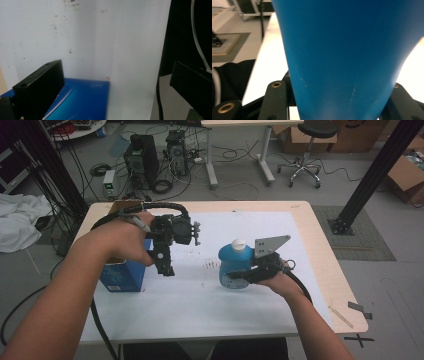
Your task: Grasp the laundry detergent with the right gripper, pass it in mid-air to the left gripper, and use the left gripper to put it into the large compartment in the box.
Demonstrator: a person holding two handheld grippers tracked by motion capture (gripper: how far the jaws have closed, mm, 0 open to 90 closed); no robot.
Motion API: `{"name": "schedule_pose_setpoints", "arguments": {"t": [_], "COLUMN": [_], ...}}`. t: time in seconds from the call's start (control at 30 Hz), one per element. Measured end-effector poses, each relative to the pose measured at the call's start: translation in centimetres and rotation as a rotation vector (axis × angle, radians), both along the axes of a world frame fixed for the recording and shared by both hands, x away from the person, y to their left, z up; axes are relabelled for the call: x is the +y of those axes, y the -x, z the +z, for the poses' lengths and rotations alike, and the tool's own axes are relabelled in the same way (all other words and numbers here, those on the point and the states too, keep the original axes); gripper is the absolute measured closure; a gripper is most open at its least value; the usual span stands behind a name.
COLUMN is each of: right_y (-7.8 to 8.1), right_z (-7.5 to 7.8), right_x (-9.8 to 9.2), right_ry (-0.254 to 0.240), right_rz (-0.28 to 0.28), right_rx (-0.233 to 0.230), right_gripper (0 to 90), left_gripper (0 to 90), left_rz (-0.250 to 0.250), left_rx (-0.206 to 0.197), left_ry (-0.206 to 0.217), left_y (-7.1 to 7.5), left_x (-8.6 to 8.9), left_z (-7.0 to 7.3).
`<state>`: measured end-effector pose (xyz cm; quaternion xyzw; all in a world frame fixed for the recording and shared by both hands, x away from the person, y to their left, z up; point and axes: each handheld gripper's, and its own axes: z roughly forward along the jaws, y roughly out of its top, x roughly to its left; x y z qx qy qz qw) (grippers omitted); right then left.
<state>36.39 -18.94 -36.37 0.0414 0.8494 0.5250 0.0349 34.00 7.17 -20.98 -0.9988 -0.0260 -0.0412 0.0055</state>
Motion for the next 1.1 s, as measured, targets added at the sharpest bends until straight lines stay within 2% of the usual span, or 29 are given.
{"name": "schedule_pose_setpoints", "arguments": {"t": [0.03, 0.3, 0.6, 0.83, 1.1], "right_y": [0.2, 0.9, 1.2, 1.8, 2.1], "right_z": [0.2, 0.4, 0.1, -0.4, -1.1], "right_x": [0.5, 2.5, 4.3, 6.4, 8.7], "right_ry": [0.008, 0.024, 0.01, -0.007, -0.016], "right_rz": [0.029, 0.106, 0.149, 0.171, 0.194], "right_rx": [0.001, 0.005, 0.02, 0.015, 0.023], "right_gripper": [47.7, 47.7, 47.7, 47.7, 47.7], "left_gripper": [0.1, 0.1, 0.1, 0.1, 0.1], "left_rz": [-0.003, -0.021, -0.027, -0.024, -0.036], "left_rx": [0.004, 0.009, 0.023, 0.039, 0.051], "left_ry": [-0.002, -0.006, -0.003, 0.03, 0.028], "left_y": [0.0, 0.3, 0.5, 0.6, 1.0], "left_x": [-0.2, -1.1, -1.5, -1.9, -2.2], "left_z": [-0.1, -0.2, -0.6, -1.3, -2.2]}}
